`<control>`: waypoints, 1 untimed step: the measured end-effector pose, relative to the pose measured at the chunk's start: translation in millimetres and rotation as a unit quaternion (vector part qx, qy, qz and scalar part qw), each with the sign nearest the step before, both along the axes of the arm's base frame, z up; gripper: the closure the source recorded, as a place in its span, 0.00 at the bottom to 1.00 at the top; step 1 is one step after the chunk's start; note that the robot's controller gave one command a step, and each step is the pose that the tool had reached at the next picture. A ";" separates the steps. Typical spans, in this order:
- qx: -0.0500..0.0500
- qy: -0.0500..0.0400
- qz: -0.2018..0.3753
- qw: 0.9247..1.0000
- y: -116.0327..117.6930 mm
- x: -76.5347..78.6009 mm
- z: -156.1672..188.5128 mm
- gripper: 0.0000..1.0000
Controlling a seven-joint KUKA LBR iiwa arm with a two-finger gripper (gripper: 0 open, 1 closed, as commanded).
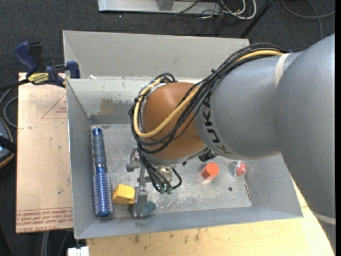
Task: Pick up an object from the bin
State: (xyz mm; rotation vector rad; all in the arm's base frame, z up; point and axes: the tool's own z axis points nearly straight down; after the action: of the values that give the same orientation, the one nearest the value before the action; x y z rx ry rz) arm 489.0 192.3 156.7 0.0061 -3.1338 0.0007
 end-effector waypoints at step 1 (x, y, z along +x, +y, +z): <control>0.003 -0.010 -0.038 0.999 -6.4 -5.0 -73.3 0.00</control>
Offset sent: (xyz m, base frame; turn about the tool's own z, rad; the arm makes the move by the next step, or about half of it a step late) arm -0.0102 -0.0082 -0.0867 0.0745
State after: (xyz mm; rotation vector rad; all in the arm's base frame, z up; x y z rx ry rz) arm 484.0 185.9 83.4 -0.1130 -3.1521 -0.0090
